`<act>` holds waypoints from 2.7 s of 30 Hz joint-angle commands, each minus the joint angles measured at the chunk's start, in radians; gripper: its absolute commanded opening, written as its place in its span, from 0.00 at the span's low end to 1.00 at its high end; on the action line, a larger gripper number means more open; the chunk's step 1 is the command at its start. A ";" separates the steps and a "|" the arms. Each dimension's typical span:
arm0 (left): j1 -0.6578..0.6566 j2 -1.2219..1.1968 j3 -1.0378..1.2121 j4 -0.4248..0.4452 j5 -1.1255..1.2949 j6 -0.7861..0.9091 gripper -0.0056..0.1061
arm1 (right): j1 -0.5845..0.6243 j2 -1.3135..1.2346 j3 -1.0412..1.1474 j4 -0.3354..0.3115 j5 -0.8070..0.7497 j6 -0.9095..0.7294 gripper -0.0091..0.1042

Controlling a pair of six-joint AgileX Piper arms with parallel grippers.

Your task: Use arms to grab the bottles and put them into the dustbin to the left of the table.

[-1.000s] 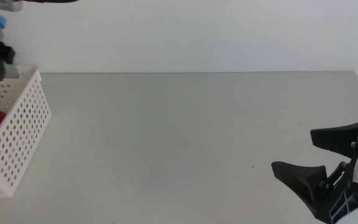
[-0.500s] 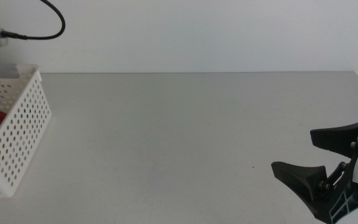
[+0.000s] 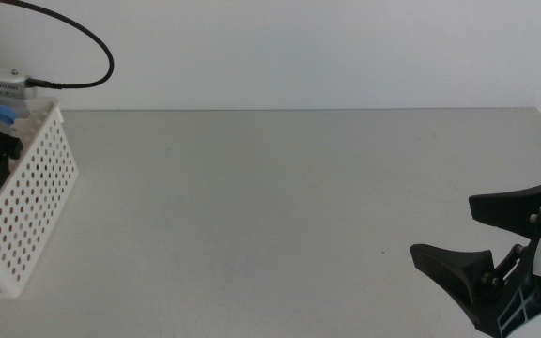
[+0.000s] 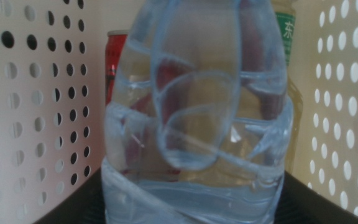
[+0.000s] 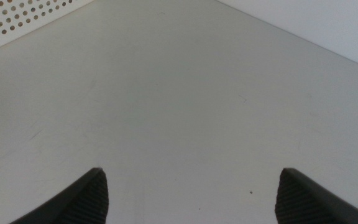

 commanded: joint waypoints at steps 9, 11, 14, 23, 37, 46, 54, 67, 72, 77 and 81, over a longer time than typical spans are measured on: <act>-0.010 -0.074 -0.037 0.004 -0.006 0.009 0.89 | 0.004 -0.010 -0.030 -0.009 -0.064 -0.009 0.75; -0.010 -0.094 -0.037 0.002 0.003 0.009 0.89 | 0.004 -0.010 -0.030 -0.009 -0.064 -0.009 0.75; -0.010 -0.133 -0.037 -0.002 0.007 0.007 0.89 | 0.004 -0.010 -0.030 -0.009 -0.064 -0.009 0.75; -0.025 -0.241 -0.037 -0.109 0.089 0.004 0.89 | 0.004 -0.010 -0.030 -0.009 -0.064 -0.009 0.75; -0.177 -0.514 0.034 -0.122 0.075 -0.067 0.84 | 0.004 -0.010 -0.030 -0.009 -0.064 -0.009 0.75; -0.189 -0.781 0.210 -0.122 -0.010 0.019 0.86 | 0.004 -0.010 -0.030 -0.009 -0.064 -0.009 0.75; -0.189 -0.916 0.314 -0.122 -0.024 0.023 0.88 | 0.004 -0.010 -0.030 -0.009 -0.064 -0.009 0.75; -0.189 -0.938 0.318 -0.120 -0.023 -0.074 0.88 | 0.004 -0.010 -0.030 -0.009 -0.064 -0.009 0.75; -0.189 -0.935 0.318 -0.111 -0.023 -0.074 0.88 | 0.004 -0.010 -0.030 -0.009 -0.064 -0.009 0.75; -0.189 -0.942 0.349 -0.109 -0.023 -0.074 0.88 | -0.008 -0.070 -0.030 -0.008 -0.064 -0.009 0.75; -0.189 -1.028 0.435 -0.142 -0.096 -0.074 0.88 | -0.114 -0.134 -0.030 -0.008 -0.064 -0.009 0.75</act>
